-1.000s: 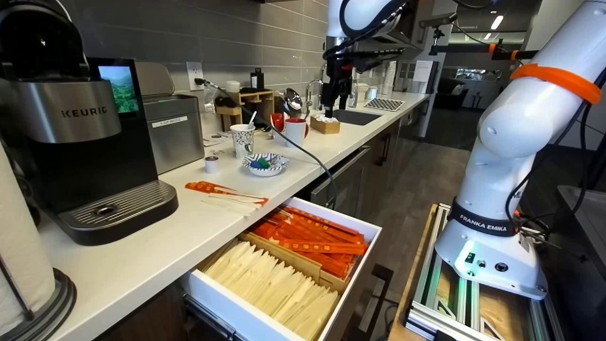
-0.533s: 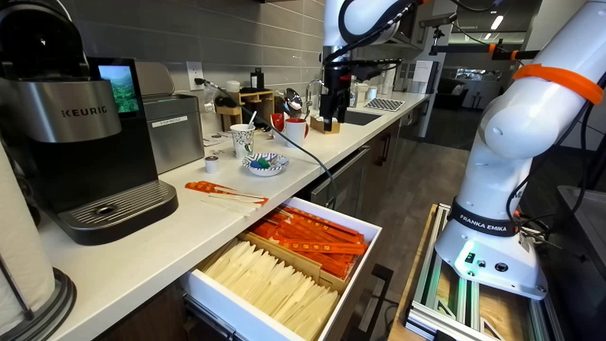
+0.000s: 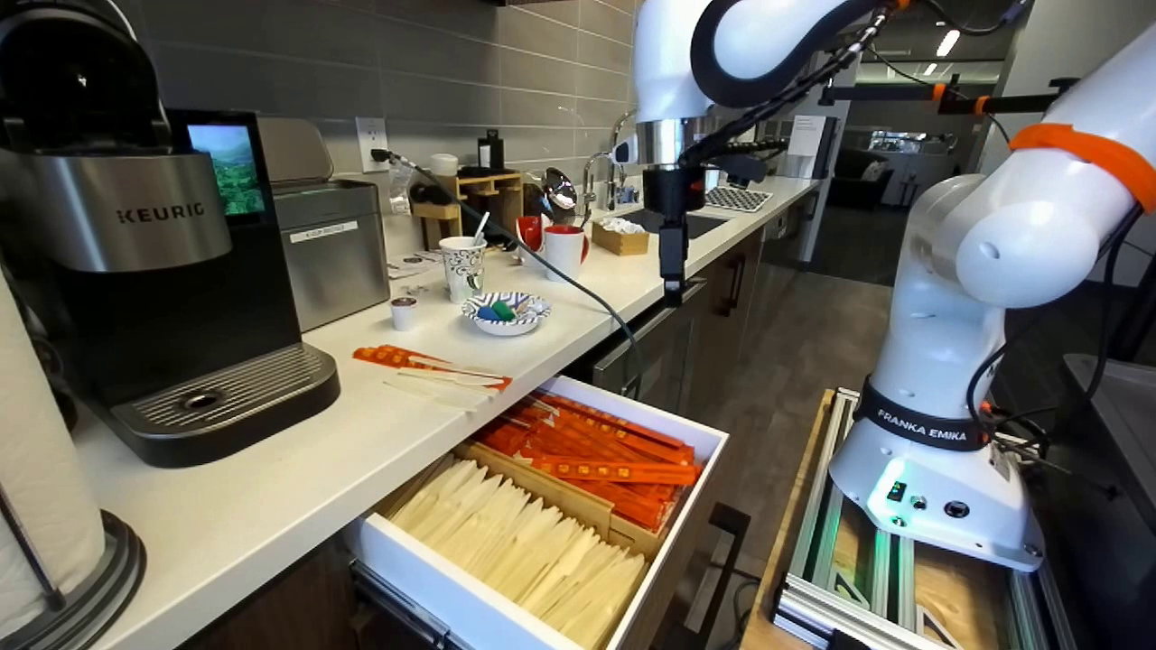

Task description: Close the open drawer.

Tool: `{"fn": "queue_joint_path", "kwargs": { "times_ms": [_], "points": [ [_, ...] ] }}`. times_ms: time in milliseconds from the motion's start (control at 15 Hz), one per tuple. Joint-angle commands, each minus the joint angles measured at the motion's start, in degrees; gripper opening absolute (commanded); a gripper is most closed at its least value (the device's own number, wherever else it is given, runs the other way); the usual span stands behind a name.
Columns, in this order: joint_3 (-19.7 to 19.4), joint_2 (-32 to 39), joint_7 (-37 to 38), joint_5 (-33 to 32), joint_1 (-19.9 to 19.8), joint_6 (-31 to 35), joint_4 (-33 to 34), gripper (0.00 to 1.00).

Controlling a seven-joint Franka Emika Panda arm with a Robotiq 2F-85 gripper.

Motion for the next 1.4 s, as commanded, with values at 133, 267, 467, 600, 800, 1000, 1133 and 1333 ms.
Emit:
{"fn": "queue_joint_path", "kwargs": {
  "times_ms": [133, 267, 467, 600, 800, 1000, 1133, 1333],
  "points": [
    [2.36, -2.99, -2.94, 4.65, 6.8, -6.48, 0.92, 1.0],
    [2.46, -2.45, -3.09, 3.27, 6.11, -5.31, 1.19, 1.0],
    [2.88, -2.46, -2.68, 3.24, 6.1, -6.68, 1.19, 1.0],
    [3.33, -2.3, -6.02, 3.25, 8.22, -5.3, 1.2, 1.0],
    [5.03, -1.99, -10.58, 5.63, 12.91, -2.16, 1.33, 1.0],
    [7.25, -1.27, -13.59, 7.48, 18.12, 1.89, 1.37, 1.0],
    [8.77, 0.31, -15.55, 9.32, 22.03, 5.62, 1.38, 1.0],
    [10.52, 4.73, -18.7, 11.99, 28.39, 12.93, 1.23, 1.0]
  ]
}}
